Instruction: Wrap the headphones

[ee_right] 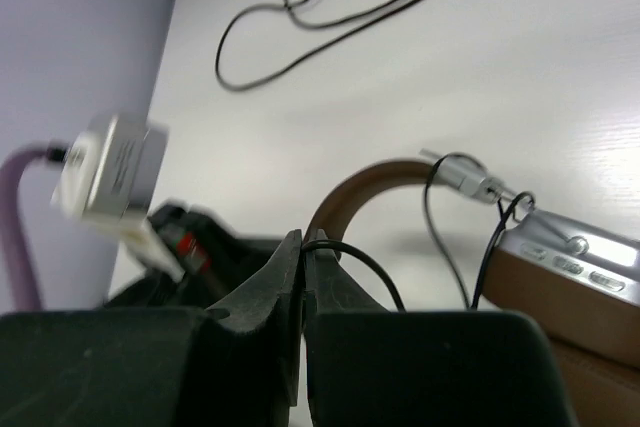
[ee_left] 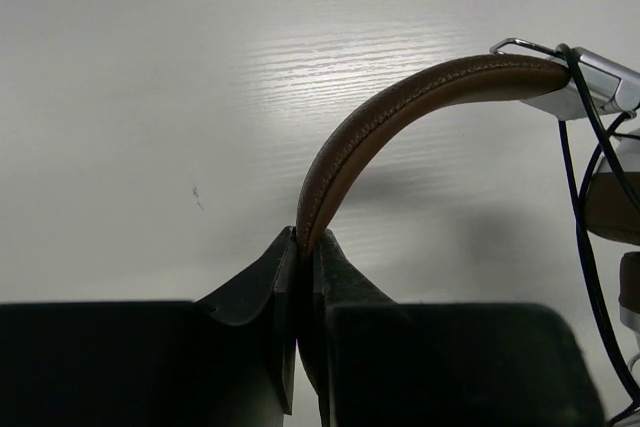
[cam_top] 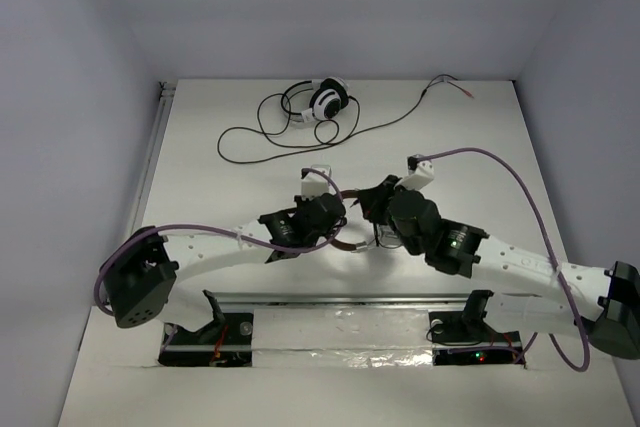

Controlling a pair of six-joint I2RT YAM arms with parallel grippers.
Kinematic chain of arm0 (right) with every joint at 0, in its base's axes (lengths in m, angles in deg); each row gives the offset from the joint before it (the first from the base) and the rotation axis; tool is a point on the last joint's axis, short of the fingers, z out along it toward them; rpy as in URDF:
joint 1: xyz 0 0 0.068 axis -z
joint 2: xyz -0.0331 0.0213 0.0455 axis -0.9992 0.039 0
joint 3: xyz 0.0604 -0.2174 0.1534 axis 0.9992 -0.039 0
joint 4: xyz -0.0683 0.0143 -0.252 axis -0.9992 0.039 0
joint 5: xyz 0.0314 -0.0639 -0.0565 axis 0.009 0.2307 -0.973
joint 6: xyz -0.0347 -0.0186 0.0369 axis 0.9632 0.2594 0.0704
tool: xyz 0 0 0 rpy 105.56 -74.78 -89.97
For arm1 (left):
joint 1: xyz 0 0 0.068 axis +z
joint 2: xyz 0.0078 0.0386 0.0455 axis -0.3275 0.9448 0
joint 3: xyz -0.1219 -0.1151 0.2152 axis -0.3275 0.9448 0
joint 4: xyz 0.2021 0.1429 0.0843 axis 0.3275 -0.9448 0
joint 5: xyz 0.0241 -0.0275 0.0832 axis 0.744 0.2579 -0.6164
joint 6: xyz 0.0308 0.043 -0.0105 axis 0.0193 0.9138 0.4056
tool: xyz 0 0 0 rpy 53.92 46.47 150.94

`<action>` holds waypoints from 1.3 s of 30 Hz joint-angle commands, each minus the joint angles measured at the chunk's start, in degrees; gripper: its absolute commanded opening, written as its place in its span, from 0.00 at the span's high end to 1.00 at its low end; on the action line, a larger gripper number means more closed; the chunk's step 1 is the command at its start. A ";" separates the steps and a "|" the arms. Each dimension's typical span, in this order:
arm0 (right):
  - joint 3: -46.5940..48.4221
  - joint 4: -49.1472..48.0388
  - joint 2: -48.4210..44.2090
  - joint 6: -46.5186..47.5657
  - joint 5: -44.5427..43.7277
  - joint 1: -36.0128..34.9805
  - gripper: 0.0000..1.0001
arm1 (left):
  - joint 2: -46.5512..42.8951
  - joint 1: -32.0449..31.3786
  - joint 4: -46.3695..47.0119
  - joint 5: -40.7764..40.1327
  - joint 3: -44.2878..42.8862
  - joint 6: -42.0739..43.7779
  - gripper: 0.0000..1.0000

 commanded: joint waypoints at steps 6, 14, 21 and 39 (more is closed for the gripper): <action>0.52 -12.01 7.42 -6.21 -8.59 6.93 0.98 | -4.01 -4.26 1.06 -1.21 0.73 -5.88 1.00; 2.28 -13.15 14.21 -7.45 -9.12 9.40 0.84 | -3.83 -4.79 0.01 -1.12 -0.50 -6.14 1.00; 2.98 -14.90 18.42 -7.98 -7.98 11.95 0.72 | -4.09 -4.79 -0.34 -0.51 -0.15 -6.58 1.00; 2.28 -19.48 21.68 -5.96 -1.92 15.11 0.59 | -3.13 -4.79 0.27 2.48 -0.06 -7.64 1.00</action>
